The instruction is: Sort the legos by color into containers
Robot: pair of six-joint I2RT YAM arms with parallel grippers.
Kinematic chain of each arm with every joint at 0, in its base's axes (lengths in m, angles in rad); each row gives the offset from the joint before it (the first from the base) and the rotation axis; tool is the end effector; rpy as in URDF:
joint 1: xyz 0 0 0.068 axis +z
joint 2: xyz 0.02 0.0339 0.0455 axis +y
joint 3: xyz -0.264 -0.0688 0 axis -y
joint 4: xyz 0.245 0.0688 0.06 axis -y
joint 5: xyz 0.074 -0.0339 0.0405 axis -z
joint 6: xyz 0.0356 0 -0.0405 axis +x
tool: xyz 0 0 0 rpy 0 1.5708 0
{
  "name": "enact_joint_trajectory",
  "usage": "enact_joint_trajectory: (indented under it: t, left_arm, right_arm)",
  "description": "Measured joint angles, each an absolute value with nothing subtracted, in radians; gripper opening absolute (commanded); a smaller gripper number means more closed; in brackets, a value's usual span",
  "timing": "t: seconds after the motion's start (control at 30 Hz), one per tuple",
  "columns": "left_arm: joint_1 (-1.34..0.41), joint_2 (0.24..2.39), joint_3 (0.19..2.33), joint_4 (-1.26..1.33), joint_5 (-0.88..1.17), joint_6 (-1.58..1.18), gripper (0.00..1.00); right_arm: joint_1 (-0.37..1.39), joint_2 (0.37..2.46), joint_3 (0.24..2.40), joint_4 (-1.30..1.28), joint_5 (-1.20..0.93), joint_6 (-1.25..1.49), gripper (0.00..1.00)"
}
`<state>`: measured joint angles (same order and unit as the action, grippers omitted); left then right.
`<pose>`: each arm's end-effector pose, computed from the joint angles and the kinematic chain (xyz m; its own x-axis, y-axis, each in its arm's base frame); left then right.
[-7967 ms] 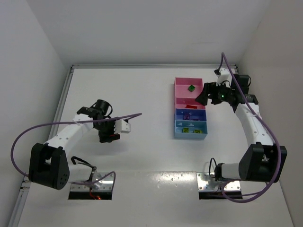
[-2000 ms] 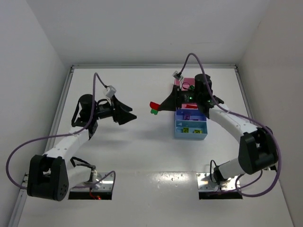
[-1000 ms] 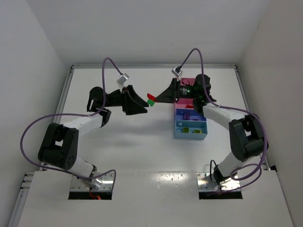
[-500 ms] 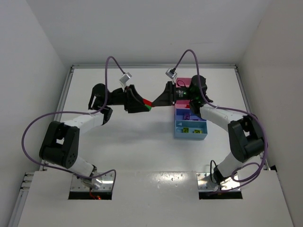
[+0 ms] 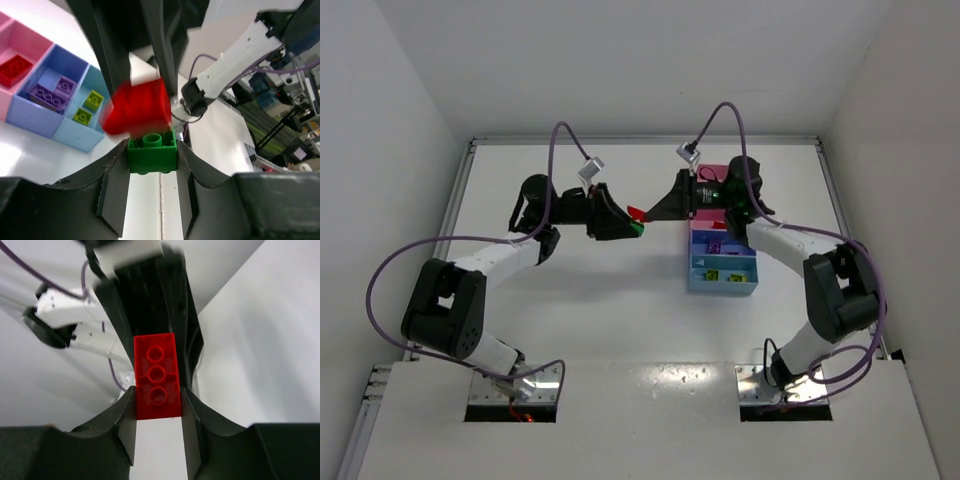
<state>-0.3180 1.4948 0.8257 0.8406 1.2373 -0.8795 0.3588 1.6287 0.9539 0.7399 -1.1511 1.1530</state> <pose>0.2875 -0.1300 0.2864 -0.6568 -0.0493 -0.7524 0.7540 -0.0285 -0.6563 0.3185 0.1542 0.2766 -0.8859 0.0655 -0.4592 -0.4599 0.0041 0.8879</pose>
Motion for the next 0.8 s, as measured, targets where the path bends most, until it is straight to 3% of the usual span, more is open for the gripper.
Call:
enact_joint_trajectory:
  t: [0.33,0.4,0.6,0.8]
  left_arm:
    - [-0.353,1.448,0.754,0.555,1.229,-0.626,0.30]
    - [-0.353,1.430,0.754,0.498,1.219,-0.577,0.30]
    - [-0.338,1.367,0.756,0.395,1.172,-0.474,0.30]
    - [-0.307,1.373,0.808,0.318,1.142,-0.421,0.30]
  right_arm:
    - [0.194,1.629,1.118,0.741,-1.103,1.137,0.10]
    - [0.155,1.629,1.140,0.625,-1.100,1.016,0.10]
    - [0.084,1.616,1.214,-0.041,-0.941,0.332,0.10]
    - [0.066,1.594,1.187,-0.355,-0.728,-0.066,0.10]
